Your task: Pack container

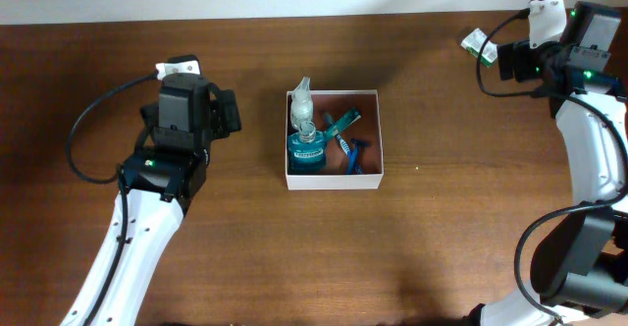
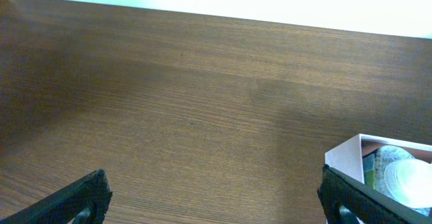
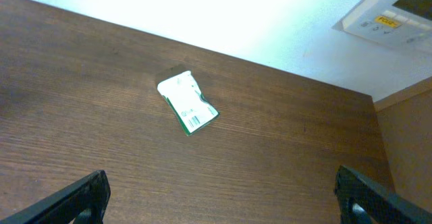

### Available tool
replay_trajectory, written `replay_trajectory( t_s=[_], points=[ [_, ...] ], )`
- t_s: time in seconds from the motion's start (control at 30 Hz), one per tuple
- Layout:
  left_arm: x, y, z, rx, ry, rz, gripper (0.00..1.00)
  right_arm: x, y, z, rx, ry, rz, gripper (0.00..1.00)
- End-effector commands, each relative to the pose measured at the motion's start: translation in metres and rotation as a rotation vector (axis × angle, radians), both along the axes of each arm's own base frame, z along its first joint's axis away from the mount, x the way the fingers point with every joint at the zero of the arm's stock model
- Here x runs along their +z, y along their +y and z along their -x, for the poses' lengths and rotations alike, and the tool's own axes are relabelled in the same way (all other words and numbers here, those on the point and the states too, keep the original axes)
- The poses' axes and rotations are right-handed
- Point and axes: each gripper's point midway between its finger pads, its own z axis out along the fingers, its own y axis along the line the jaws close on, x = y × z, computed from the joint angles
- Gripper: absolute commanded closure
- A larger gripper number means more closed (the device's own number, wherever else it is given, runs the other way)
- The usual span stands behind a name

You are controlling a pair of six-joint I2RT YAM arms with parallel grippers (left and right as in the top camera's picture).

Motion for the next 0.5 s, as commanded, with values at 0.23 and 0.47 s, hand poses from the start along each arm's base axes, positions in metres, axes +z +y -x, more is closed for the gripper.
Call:
replay_trajectory(
  t_s=[0.23,0.47],
  points=[
    [0.008,0.003,-0.001,0.009,-0.019,-0.007,0.01,-0.044,0.009,-0.033,0.057,0.133,-0.04,0.01],
    [0.008,0.003,-0.001,0.009,-0.019,-0.007,0.01,-0.033,0.003,-0.058,0.049,0.165,-0.062,0.02]
  ],
)
